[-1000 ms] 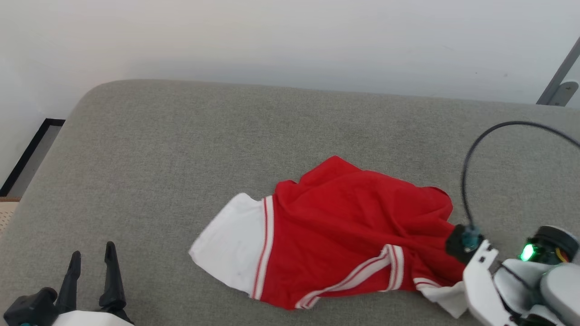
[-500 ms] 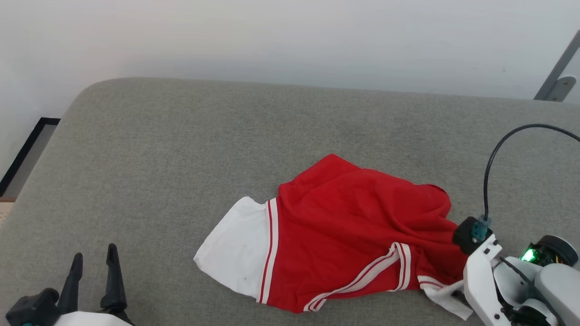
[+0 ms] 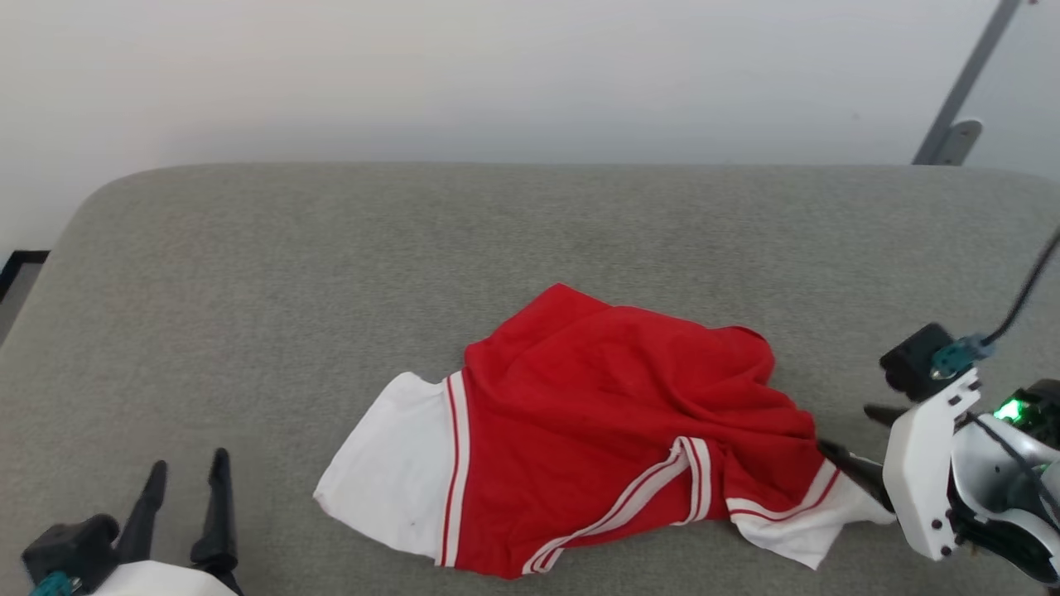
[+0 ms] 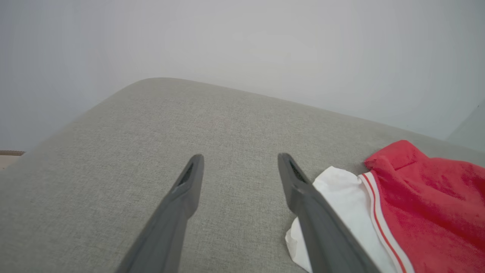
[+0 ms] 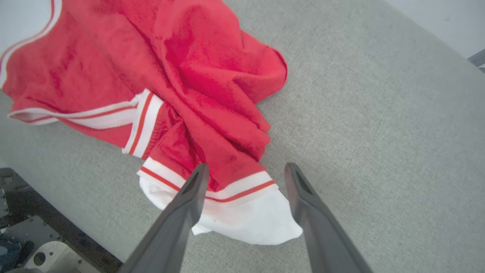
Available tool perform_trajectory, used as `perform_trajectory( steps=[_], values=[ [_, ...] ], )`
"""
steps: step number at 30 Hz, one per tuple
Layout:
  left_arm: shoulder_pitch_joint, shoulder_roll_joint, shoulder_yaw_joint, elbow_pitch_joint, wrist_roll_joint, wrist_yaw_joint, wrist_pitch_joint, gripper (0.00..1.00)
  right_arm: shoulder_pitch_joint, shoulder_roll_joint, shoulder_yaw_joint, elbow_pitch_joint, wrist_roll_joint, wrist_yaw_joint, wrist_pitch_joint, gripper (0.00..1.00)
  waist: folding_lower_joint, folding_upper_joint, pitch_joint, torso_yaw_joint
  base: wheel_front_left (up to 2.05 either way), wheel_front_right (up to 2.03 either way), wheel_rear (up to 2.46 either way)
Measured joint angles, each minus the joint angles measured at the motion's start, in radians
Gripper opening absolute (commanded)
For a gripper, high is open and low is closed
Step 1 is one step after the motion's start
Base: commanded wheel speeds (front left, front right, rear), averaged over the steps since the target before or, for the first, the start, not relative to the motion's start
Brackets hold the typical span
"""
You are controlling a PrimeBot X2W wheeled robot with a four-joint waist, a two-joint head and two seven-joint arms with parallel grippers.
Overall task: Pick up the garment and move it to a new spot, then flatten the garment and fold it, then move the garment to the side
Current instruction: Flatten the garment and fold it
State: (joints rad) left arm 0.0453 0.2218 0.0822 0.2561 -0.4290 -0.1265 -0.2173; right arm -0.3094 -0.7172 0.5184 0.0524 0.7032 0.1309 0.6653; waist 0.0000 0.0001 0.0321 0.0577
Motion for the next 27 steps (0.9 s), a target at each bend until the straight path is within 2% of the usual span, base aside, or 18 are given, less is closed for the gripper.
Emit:
perform_trajectory(
  steps=[5,13,17,27],
  values=[
    [-0.005,0.038,-0.043,0.008,-0.026,-0.001,0.094,1.0,0.056,0.095,-0.158,-0.056,-0.098,0.0,-0.067,1.0,0.0,0.0,0.003,-0.037,0.0,0.0,0.0],
    [-0.029,0.111,-0.123,0.034,-0.082,-0.001,0.276,1.0,0.123,0.324,-0.381,-0.121,-0.266,0.0,-0.213,1.0,0.0,0.0,0.003,-0.096,0.0,0.0,0.0],
    [-0.045,0.148,-0.153,0.04,-0.119,-0.001,0.361,1.0,0.138,0.414,-0.445,-0.144,-0.342,0.0,-0.301,1.0,0.0,0.0,0.006,-0.123,0.0,0.0,0.0],
    [-0.078,0.191,-0.197,0.074,-0.186,0.004,0.592,1.0,0.135,0.562,-0.547,-0.116,-0.495,0.0,-0.529,1.0,0.0,0.0,0.027,-0.18,0.0,0.0,0.0]
  ],
)
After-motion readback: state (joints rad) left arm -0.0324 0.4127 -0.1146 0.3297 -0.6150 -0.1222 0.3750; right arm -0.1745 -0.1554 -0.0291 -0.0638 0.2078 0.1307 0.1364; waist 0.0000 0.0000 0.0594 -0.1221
